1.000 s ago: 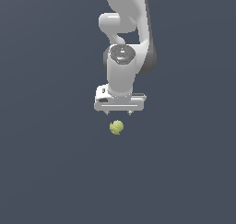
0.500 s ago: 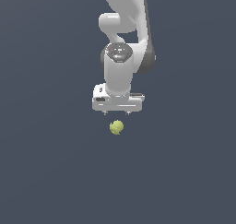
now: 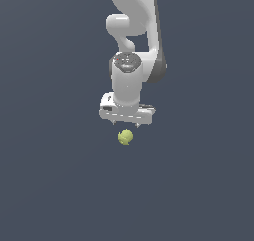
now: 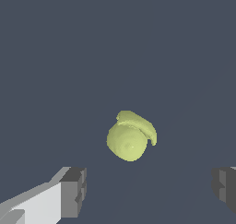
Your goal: Pick up the object and move it to a goal position.
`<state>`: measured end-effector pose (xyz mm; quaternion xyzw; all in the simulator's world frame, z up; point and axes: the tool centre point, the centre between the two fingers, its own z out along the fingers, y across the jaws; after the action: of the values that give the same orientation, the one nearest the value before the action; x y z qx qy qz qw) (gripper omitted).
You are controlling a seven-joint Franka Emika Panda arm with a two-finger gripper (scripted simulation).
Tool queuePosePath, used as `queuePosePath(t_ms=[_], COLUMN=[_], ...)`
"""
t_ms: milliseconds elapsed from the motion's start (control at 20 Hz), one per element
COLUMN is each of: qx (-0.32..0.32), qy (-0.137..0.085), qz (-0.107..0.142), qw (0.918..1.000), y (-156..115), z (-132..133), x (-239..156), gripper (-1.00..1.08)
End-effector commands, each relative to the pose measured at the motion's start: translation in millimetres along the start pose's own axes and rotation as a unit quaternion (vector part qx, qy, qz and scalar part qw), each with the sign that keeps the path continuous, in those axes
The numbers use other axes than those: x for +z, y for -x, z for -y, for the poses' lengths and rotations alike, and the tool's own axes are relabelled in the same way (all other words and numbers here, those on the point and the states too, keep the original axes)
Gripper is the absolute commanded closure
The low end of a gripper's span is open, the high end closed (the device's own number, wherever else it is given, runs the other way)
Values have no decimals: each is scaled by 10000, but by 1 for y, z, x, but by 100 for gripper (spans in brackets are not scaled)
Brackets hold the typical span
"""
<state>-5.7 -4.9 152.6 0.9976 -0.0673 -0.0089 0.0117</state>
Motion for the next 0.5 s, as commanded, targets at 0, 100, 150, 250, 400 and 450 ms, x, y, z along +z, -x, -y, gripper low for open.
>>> queuePosePath(t_ms=[0, 100, 150, 250, 400, 450], qx=[267, 523, 662, 959, 1400, 1535], qy=[-20, -38, -47, -66, -90, -97], qz=[-4, -8, -11, -16, -23, -25], qw=[9996, 9986, 9978, 9954, 9901, 9881], y=[0, -1, -1, -1, -1, -1], z=[0, 1, 1, 1, 1, 1], x=[7, 13, 16, 23, 33, 36], gripper=[-92, -92, -92, -92, -92, -92])
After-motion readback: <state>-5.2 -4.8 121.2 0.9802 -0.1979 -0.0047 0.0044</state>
